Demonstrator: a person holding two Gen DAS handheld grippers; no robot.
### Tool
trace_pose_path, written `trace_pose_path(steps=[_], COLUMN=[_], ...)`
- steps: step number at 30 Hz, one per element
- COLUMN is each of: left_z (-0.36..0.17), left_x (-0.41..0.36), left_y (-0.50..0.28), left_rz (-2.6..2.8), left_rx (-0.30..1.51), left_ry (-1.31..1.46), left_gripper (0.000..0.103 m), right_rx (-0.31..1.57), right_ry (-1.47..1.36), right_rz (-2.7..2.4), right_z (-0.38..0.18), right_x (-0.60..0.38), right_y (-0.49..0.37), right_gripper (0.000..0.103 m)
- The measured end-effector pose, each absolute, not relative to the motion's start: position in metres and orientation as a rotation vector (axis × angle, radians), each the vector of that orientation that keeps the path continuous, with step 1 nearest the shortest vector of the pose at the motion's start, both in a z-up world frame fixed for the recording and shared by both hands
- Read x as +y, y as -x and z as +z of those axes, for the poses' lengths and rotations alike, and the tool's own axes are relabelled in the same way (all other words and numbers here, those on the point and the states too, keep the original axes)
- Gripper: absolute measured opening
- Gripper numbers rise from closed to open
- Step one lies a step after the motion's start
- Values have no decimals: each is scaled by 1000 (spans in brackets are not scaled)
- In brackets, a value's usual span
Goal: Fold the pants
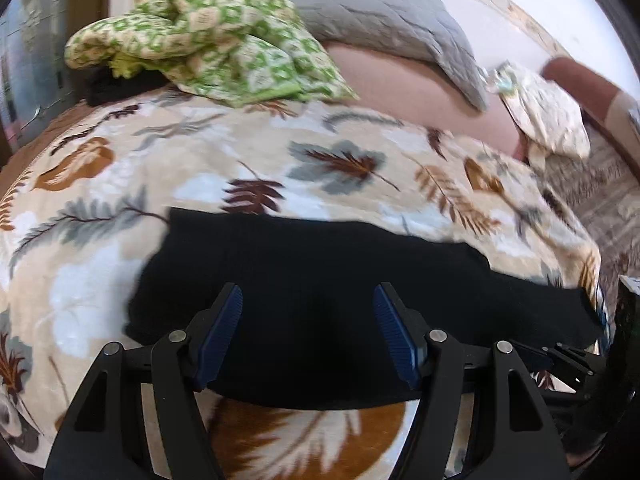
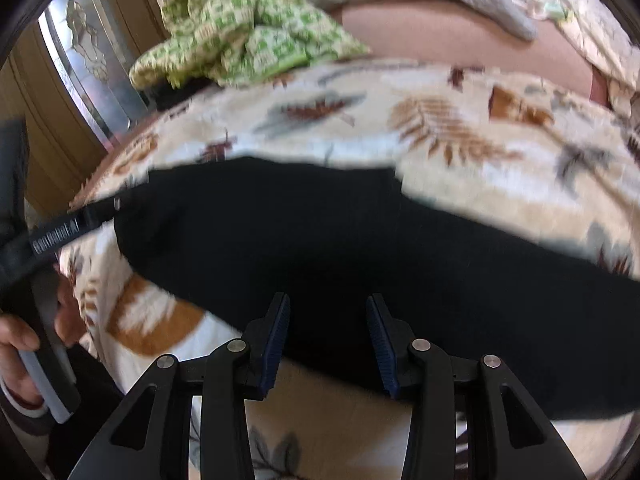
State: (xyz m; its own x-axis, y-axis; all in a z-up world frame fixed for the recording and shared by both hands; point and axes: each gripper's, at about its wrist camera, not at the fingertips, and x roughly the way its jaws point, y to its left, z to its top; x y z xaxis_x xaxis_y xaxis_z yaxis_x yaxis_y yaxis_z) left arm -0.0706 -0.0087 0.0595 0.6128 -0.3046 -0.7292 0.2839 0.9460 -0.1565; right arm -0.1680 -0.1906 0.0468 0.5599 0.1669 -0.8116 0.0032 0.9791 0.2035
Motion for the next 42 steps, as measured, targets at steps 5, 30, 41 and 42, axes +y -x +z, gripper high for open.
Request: trace_pose_path(steps=[5,30,41,42], left_z=[49,31,46,48], left_x=[-33,-82,-124,-130], left_y=[77,96,118,120], left_rz=[-343,-403,-609,-640], left_rx=[866,890,867,867], left_ry=[-34,-134,-150,-156], left_gripper=[68,73,77,78], right_rx=[960,929,931,929], right_ry=[-187,-376,-439,-456], right_rz=[100,-106,-213,-229], right_z=[51,59,58,56], right_x=[-192,-286,-333,-340], right_y=[182,235,286,293], right_gripper=[42,60,65,65])
